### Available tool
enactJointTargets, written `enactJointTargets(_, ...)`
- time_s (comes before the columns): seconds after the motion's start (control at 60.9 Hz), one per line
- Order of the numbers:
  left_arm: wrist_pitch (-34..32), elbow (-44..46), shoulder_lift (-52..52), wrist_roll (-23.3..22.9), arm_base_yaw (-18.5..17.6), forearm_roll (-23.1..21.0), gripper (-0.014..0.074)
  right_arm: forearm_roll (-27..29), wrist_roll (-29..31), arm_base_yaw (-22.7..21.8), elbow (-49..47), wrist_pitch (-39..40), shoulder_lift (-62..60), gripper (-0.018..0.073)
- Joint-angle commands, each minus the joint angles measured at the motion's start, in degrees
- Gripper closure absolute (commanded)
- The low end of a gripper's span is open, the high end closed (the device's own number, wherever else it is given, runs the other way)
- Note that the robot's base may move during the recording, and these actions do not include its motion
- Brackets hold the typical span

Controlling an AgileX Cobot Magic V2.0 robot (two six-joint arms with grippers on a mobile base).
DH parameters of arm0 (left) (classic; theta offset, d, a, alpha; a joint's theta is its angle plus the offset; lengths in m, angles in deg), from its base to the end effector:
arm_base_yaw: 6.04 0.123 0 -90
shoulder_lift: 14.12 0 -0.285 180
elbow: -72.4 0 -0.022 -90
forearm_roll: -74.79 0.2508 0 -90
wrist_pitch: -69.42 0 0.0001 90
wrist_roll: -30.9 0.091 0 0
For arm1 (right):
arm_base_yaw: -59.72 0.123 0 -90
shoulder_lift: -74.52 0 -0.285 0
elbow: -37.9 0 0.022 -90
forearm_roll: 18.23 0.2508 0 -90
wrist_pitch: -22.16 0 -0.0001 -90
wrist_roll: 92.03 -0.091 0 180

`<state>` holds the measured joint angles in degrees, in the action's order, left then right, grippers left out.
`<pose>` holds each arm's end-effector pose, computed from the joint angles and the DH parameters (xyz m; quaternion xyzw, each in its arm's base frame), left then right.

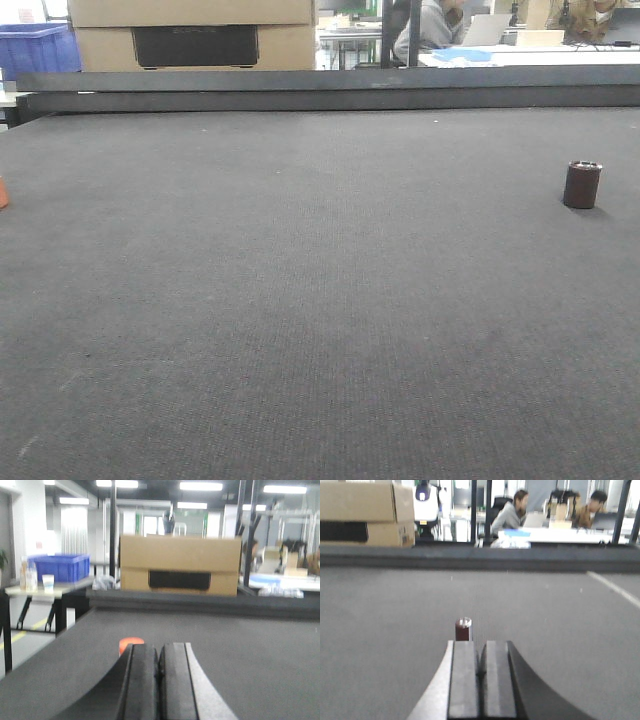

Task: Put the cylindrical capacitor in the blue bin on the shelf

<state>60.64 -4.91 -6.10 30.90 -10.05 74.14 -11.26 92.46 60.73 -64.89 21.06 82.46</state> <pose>0.0544 -0.0037 0.2262 0.0175 0.6192 -0.0313 0.7844 0.0566 0.0012 0.2114 0.0079 0.6835 0.0230 0.7295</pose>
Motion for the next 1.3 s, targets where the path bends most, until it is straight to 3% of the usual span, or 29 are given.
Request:
enactJointTargets(0.0,-4.11,0.10,-0.23,0.00,0.08,-0.23,0.0707,0.23,0.06,0.14,0.01,6.86,-0.15,0.0719)
enactJointTargets(0.066,-3.91,0.90,-0.23,0.00,0.08,-0.23,0.0707,1.12,0.06,0.14,0.01,9.38,-0.15,0.0719)
enactJointTargets(0.181,0.03,6.46,-0.23,0.00,0.08,-0.23,0.0707,3.50,0.06,0.14,-5.99,7.24,-0.15,0.0719)
enactJointTargets(0.394,19.74,23.06,3.93,0.00,0.08,-0.23,0.0699,3.40,0.06,0.14,-23.82,-5.92,2.43,0.0719)
enactJointTargets(0.542,26.98,31.64,12.09,0.00,0.08,-0.23,0.0524,3.29,0.06,0.14,-30.41,-7.44,10.09,0.0719)
enactJointTargets(0.673,27.48,34.61,18.35,0.00,0.08,-0.23,0.0284,3.29,0.06,0.14,-32.06,-7.72,17.45,0.0719)
enactJointTargets(0.755,27.39,35.21,21.31,0.00,0.08,-0.23,0.0180,3.29,0.06,0.14,-32.06,-7.55,21.62,0.0719)
enactJointTargets(0.985,27.36,35.21,23.36,0.00,-1.58,-0.23,0.0153,3.29,0.06,0.14,-32.06,-6.07,32.73,0.0709)
enactJointTargets(1.084,27.26,35.21,23.47,0.00,-2.10,-0.23,0.0153,3.29,0.06,0.14,-32.06,-4.23,36.61,0.0533)
enactJointTargets(1.232,27.26,35.21,23.47,0.00,-2.10,-0.23,0.0153,3.29,0.06,0.14,-32.06,-1.41,41.17,0.0048)
enactJointTargets(1.281,27.26,35.21,23.47,0.00,-2.10,-0.23,0.0153,3.29,0.06,0.14,-32.06,-1.41,42.36,-0.0016)
